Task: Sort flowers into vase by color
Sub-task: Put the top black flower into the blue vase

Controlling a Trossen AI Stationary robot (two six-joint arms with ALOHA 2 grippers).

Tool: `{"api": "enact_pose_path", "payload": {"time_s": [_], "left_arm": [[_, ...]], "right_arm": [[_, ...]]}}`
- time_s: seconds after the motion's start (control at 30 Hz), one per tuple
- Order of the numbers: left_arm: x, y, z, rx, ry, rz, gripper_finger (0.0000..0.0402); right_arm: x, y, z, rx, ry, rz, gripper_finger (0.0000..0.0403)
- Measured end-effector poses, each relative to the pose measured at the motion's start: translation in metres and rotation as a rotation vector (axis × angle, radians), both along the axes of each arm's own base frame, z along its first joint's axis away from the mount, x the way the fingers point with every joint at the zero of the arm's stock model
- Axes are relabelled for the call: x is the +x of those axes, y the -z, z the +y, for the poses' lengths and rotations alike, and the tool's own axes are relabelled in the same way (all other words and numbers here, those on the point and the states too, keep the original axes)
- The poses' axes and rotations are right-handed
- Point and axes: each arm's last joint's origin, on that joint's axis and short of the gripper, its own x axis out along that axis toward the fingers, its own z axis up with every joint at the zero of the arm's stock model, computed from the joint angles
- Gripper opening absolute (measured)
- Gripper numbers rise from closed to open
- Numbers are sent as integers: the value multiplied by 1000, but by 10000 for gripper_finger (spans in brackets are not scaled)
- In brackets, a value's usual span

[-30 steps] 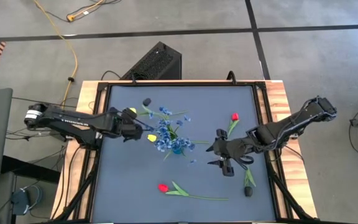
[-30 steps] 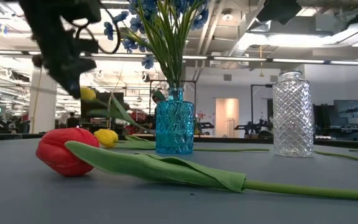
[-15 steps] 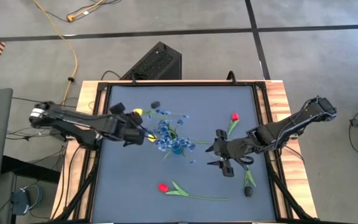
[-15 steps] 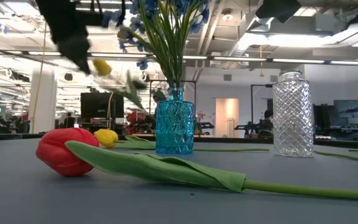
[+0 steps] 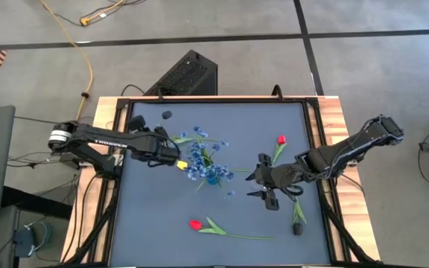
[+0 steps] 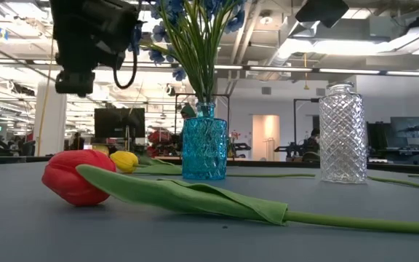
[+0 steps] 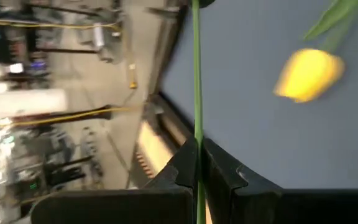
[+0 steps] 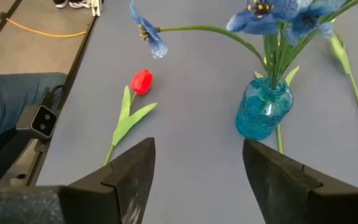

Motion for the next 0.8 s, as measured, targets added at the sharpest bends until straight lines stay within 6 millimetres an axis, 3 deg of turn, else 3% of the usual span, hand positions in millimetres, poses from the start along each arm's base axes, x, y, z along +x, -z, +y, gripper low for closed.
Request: {"api": "enact_pose_path", "payload": {"time_s": [0.23, 0.37, 0.5, 0.67, 0.8], "left_arm": [[-16, -48, -4, 155, 24, -293, 0], [-37, -78, -11, 230, 69, -595, 0], [-48, -106, -24, 199, 203, -896, 0], [-48, -131, -44, 44, 558, -1174, 0], [-38, -139, -64, -147, 1056, -1422, 0]], "right_arm": [[1, -1, -2, 4, 9, -10, 270], [3, -2, -4, 12, 13, -21, 270], [4, -7, -4, 18, 16, -34, 270], [7, -32, -2, 11, -19, -125, 270], [12, -56, 0, -52, -86, -283, 270]]}}
